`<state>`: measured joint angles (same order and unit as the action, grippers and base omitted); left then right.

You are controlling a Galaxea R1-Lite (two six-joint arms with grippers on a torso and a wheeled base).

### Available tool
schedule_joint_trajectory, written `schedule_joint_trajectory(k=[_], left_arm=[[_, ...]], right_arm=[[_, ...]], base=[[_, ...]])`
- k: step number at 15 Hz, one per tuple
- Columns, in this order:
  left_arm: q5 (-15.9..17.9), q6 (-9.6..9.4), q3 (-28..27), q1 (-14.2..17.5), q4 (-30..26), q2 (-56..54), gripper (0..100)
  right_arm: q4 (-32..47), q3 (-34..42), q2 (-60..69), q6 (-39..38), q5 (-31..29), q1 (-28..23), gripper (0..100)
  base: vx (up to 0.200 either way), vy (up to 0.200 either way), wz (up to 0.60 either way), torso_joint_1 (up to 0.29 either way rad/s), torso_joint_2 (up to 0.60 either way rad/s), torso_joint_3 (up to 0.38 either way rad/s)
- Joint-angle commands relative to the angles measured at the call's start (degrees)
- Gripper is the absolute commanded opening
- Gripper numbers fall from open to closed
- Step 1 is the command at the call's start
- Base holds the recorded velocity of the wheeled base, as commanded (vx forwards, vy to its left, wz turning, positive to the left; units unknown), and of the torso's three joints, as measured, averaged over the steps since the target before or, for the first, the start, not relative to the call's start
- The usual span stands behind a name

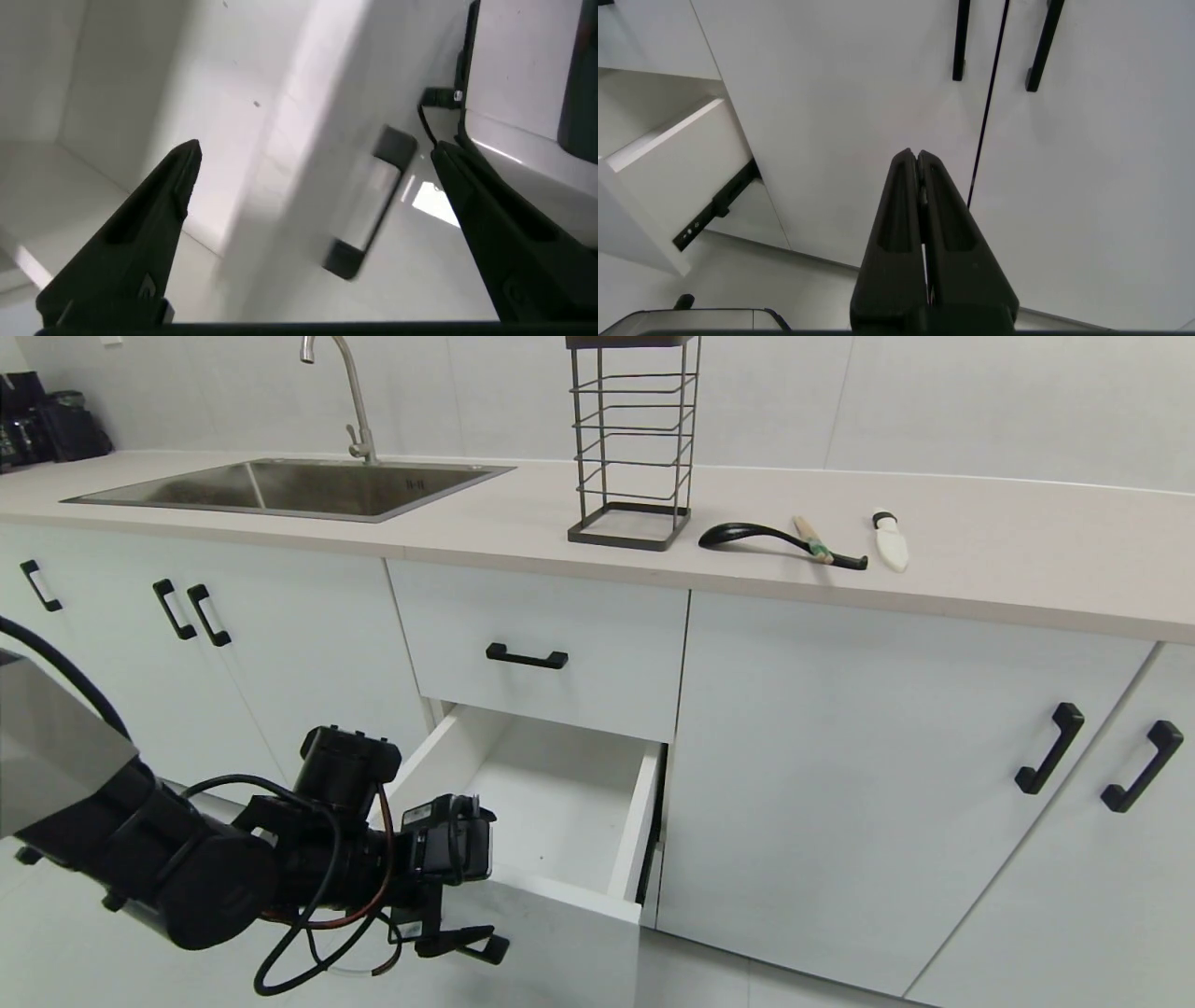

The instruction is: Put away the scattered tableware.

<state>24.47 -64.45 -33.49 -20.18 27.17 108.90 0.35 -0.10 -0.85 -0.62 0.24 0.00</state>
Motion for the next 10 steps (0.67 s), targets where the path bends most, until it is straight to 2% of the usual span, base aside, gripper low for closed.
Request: schedule_joint_trajectory(k=[1, 10], left_arm=[[-0.03, -0.06, 0.44, -0.13, 0.25, -1.76, 100], [0.05, 0.29, 0.97, 0.22, 0.42, -2.73, 100]], right_arm=[[0.0, 0.01, -0.03, 0.01, 0.02, 0.0, 0], [0.0, 0.01, -0.03, 0.01, 0.02, 0.0, 0]], base=[[0.0, 0.0, 0.0, 0.0, 0.0, 0.0], [0.0, 0.0, 0.0, 0.0, 0.0, 0.0]])
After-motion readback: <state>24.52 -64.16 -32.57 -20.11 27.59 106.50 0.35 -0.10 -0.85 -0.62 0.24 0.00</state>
